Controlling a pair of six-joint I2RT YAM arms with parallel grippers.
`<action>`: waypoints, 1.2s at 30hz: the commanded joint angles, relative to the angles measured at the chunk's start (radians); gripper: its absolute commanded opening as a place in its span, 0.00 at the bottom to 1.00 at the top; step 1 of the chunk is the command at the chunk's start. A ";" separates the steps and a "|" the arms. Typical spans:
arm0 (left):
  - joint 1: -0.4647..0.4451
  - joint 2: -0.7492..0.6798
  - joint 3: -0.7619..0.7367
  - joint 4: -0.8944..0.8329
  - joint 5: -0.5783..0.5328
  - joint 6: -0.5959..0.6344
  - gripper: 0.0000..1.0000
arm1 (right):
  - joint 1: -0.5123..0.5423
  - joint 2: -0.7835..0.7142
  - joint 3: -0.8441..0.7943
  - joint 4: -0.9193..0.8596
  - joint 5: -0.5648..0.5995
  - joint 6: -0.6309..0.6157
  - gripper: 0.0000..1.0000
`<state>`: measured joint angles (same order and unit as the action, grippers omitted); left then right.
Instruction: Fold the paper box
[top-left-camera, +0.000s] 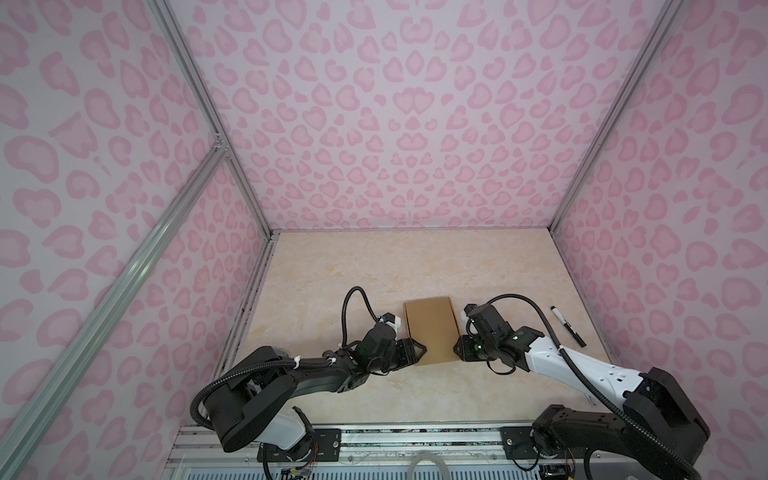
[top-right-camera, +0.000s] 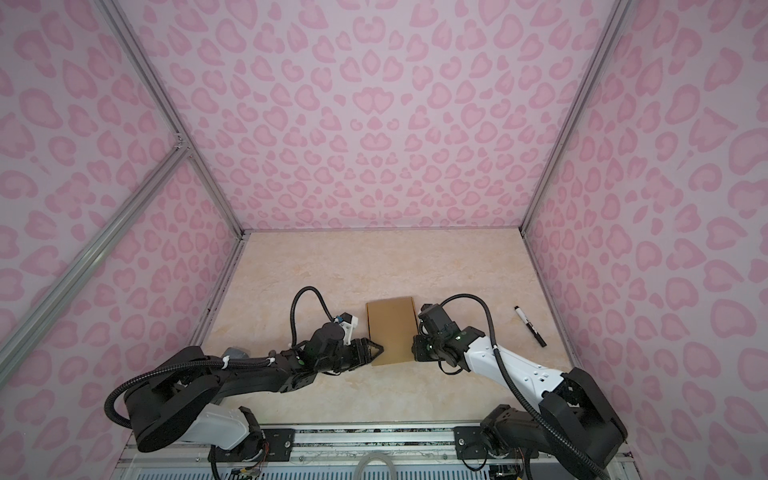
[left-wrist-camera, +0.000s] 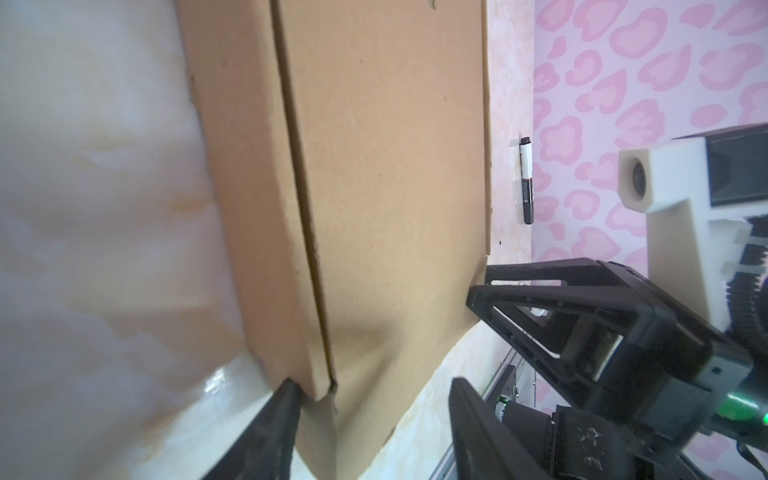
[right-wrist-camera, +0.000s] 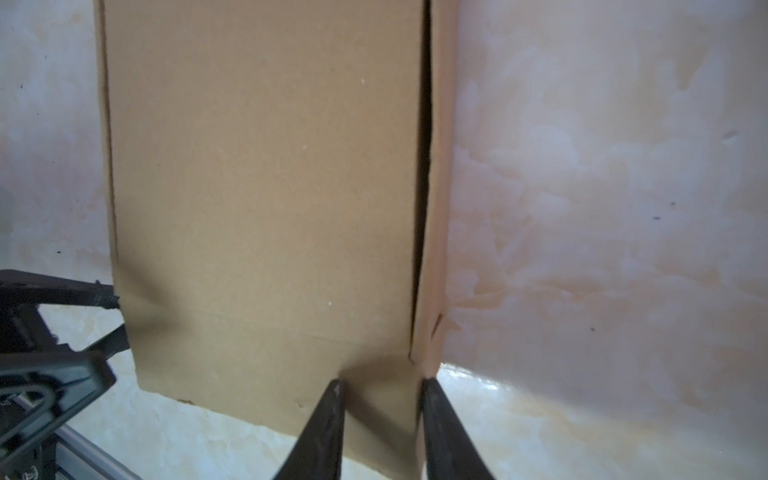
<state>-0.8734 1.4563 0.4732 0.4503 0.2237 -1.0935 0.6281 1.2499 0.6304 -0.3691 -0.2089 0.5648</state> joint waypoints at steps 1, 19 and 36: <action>-0.001 -0.003 0.000 0.052 0.006 0.006 0.60 | 0.002 -0.006 -0.002 0.005 -0.014 0.004 0.32; -0.001 -0.010 -0.002 0.053 0.006 0.004 0.60 | 0.001 -0.017 0.008 -0.005 -0.044 0.018 0.29; -0.001 -0.014 -0.001 0.050 0.003 0.006 0.60 | 0.007 -0.026 0.012 -0.041 0.047 -0.023 0.27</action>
<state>-0.8734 1.4544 0.4725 0.4507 0.2241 -1.0935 0.6342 1.2278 0.6434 -0.4049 -0.1825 0.5617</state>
